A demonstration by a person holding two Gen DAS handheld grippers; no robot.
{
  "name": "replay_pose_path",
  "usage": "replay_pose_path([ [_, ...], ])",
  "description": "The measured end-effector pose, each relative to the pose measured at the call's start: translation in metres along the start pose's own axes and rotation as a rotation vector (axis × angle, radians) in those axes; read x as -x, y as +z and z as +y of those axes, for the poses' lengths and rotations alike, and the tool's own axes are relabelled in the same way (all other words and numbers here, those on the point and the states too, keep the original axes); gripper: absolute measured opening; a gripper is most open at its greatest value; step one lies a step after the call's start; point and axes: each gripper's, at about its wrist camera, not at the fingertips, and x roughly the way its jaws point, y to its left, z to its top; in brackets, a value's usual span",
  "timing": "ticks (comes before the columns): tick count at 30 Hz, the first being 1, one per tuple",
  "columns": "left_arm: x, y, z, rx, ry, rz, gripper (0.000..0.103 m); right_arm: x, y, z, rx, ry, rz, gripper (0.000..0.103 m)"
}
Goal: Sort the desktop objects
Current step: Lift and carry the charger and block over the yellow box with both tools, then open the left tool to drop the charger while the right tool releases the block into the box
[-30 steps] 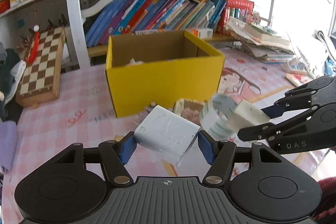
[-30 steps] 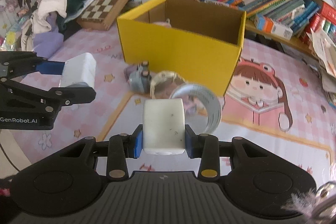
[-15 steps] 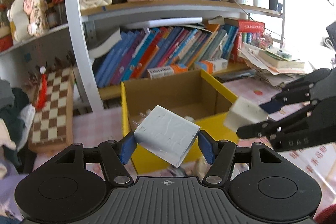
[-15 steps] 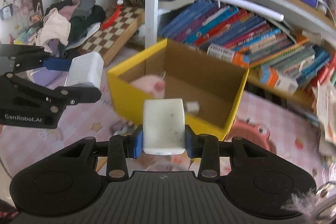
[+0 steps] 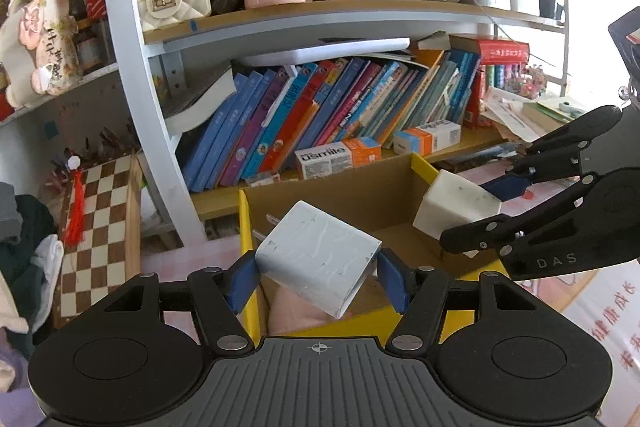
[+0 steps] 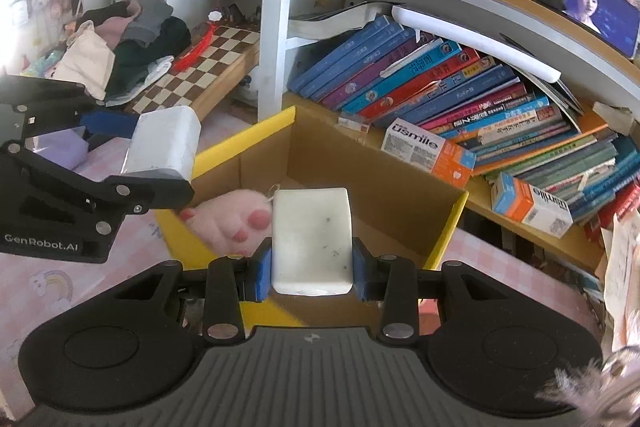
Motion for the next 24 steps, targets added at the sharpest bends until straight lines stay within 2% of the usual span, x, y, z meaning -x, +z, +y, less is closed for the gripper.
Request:
replay_pose_path([
  [10, -0.053, 0.022, 0.009, -0.005, 0.018, 0.051, 0.063, -0.048, 0.02, -0.021, 0.073, 0.001, 0.037, 0.036],
  [24, -0.12, 0.029, 0.011, -0.051, 0.021, 0.174, 0.063, -0.115, 0.017, -0.029, 0.203, 0.011, 0.158, 0.036],
])
